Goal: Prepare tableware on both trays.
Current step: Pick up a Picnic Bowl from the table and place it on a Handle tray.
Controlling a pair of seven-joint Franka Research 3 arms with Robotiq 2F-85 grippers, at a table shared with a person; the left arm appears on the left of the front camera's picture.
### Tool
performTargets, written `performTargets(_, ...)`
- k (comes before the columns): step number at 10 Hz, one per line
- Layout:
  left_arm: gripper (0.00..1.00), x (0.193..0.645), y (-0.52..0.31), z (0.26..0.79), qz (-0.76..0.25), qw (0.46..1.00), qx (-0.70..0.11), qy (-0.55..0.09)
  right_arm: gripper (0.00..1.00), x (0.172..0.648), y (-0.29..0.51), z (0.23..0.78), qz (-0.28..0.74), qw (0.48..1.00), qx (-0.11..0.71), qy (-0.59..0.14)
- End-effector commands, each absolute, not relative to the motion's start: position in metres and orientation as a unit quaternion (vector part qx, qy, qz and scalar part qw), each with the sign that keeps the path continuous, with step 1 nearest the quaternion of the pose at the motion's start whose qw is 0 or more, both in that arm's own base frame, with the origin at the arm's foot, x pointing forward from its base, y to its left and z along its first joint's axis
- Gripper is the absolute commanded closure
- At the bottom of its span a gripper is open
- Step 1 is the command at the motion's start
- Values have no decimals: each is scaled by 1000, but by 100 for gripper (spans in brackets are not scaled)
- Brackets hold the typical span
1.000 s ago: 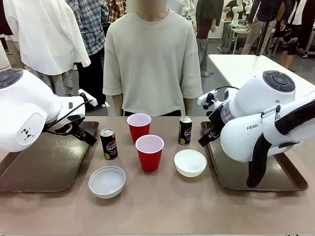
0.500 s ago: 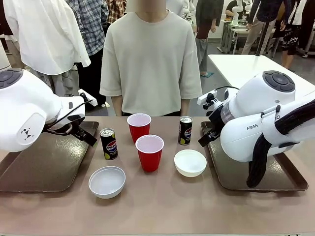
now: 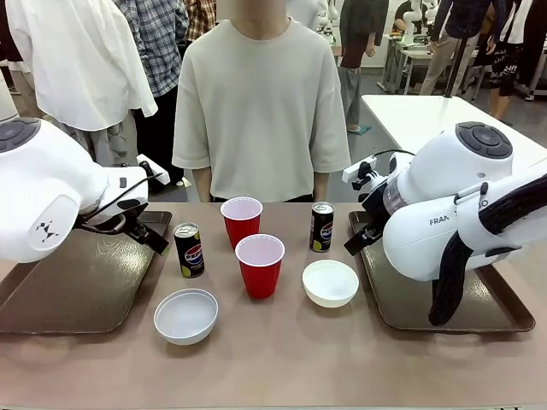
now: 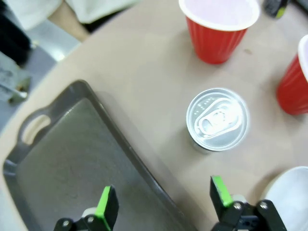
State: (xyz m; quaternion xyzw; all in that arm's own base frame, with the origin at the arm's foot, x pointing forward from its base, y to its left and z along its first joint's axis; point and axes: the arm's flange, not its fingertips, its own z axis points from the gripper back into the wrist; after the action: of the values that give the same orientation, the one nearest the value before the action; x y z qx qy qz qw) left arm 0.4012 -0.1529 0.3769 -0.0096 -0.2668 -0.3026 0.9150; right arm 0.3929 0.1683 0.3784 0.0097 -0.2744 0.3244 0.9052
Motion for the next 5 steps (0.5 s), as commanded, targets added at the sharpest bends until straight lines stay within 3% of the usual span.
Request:
performTargets(1,0,340,-139,424,-337,903,-6,-266,0,356,170,422,319,917,8,-241)
performTargets(3,0,280,-119,463,-346,902,-8,-258,0,309,157,461,293,927,-12,-235)
performTargets(5,0,256,-109,473,-366,909,-27,-198,0,262,144,466,280,938,-28,-199)
